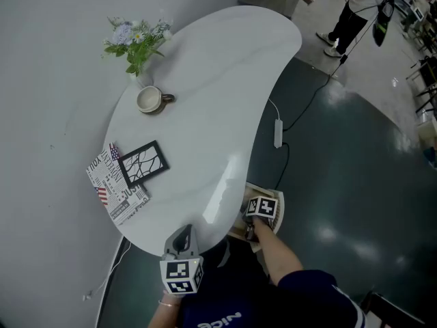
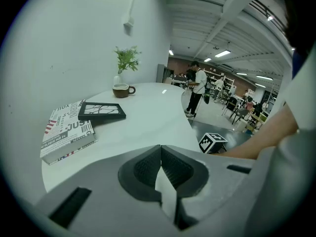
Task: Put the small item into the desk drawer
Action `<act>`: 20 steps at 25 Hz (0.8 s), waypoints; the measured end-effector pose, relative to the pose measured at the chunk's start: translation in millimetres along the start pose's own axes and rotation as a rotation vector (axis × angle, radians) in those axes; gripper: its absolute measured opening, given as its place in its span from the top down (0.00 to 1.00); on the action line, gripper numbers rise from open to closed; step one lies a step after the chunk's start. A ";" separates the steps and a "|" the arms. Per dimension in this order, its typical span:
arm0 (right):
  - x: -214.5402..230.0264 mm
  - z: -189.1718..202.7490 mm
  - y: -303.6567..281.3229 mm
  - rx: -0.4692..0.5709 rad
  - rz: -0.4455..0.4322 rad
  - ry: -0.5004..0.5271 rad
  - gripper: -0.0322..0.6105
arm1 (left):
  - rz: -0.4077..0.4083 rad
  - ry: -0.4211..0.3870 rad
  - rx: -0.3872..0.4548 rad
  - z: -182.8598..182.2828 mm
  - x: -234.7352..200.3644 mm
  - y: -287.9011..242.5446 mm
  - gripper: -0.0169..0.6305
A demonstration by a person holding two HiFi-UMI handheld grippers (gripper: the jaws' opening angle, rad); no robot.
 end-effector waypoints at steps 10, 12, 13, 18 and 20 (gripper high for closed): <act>-27.4 -3.1 32.8 0.083 -0.020 0.061 0.49 | 0.075 -0.016 0.043 -13.2 3.7 -3.4 0.97; -32.1 -6.0 40.8 0.104 -0.024 0.069 0.49 | 0.087 -0.043 0.055 -15.4 5.5 -4.1 0.97; -34.4 -7.8 44.8 0.119 -0.030 0.065 0.49 | 0.095 -0.050 0.057 -15.8 6.4 -4.3 0.97; -46.3 -11.1 63.5 0.189 -0.057 0.040 0.49 | 0.133 -0.034 0.071 -18.9 7.1 -5.1 0.97; -51.5 -10.7 71.5 0.212 -0.070 0.047 0.49 | 0.144 -0.037 0.081 -22.4 8.9 -4.5 0.97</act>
Point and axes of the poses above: the fingertips, and each gripper's own axes: y backward along the fingers, x to its right, z out of its underside, the point moved 1 cm from there along y, backward along the fingers, and after that the axes turned 10 degrees about -z, right-handed, at the moved point
